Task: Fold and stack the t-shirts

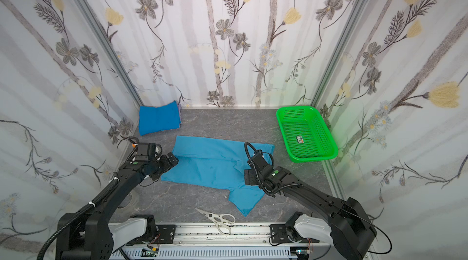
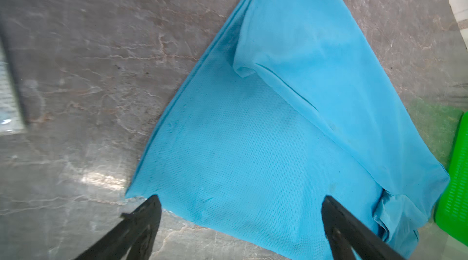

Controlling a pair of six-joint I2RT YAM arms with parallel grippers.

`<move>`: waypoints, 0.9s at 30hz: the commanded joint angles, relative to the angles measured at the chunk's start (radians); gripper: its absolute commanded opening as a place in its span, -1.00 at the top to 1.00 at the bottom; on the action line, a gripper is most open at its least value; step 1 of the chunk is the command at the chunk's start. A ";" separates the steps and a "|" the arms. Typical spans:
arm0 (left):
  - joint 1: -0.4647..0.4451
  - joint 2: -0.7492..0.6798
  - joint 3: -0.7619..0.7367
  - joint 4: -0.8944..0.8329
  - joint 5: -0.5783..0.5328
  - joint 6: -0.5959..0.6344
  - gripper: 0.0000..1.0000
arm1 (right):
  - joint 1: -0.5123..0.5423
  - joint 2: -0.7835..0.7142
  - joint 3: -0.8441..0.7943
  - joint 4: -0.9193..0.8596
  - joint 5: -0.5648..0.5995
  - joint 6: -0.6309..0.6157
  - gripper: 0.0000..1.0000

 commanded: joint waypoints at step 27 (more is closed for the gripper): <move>0.118 0.078 -0.158 0.136 -0.028 -0.106 -0.07 | 0.548 0.013 -0.140 -0.006 -0.062 0.426 -0.54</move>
